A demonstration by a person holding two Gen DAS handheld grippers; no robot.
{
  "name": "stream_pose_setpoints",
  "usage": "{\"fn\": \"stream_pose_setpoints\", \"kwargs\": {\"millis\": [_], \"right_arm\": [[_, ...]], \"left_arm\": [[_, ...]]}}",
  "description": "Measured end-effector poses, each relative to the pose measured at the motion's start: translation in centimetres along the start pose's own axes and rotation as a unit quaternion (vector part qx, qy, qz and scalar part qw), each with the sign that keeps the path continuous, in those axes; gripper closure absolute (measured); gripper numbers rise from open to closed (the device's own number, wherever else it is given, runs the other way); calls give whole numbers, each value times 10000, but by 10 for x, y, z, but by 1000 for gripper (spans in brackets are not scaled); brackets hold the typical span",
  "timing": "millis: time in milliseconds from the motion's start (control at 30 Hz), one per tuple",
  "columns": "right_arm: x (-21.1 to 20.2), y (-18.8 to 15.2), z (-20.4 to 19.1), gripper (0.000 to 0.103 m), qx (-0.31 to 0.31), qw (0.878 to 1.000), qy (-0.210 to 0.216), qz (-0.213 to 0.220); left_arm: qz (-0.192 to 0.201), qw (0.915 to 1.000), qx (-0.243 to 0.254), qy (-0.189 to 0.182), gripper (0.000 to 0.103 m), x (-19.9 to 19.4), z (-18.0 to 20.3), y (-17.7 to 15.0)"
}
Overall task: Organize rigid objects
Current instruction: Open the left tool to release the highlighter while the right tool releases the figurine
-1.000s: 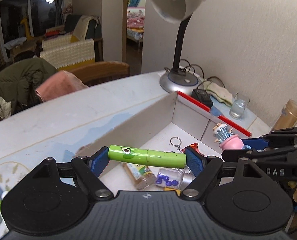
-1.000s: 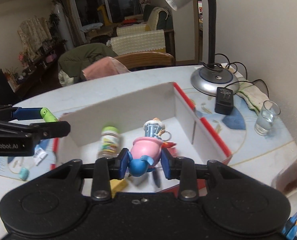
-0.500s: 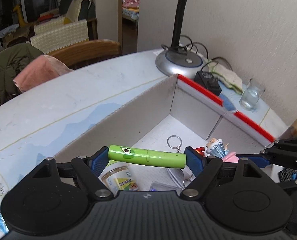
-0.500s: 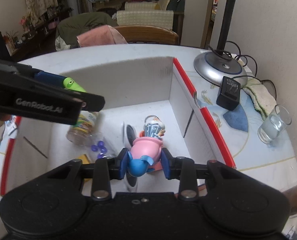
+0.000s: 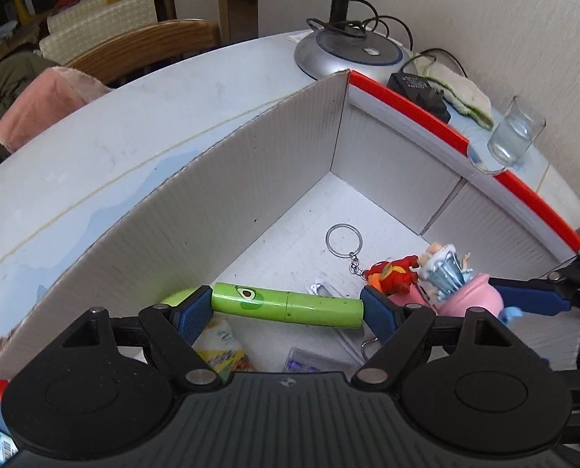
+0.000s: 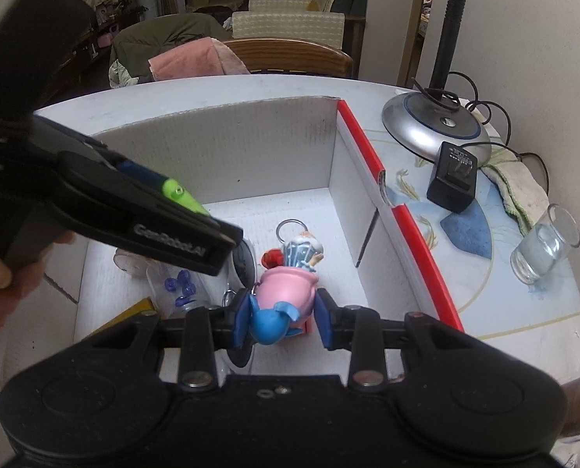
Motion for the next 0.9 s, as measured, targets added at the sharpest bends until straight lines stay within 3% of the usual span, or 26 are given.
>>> {"fn": "stream_pose_setpoints", "kwargs": {"millis": [367, 900], "right_arm": [[-3, -1, 1, 68, 73, 9999, 99, -6], [-28, 2, 5, 62, 339, 9992, 103, 159]], "left_arm": [[-216, 9997, 106, -42, 21, 10, 6, -8], [212, 9994, -85, -241, 21, -24, 4, -4]]}}
Point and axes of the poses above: each gripper's, at about its wrist camera, not at the fingertips, and x roughly the way its jaws point, z to its right, y to its top, the point moved 10 cm from there along x, roughly the way its jaws point, and after that the axes turned 13 degrees about z, right-handed, at the moved point
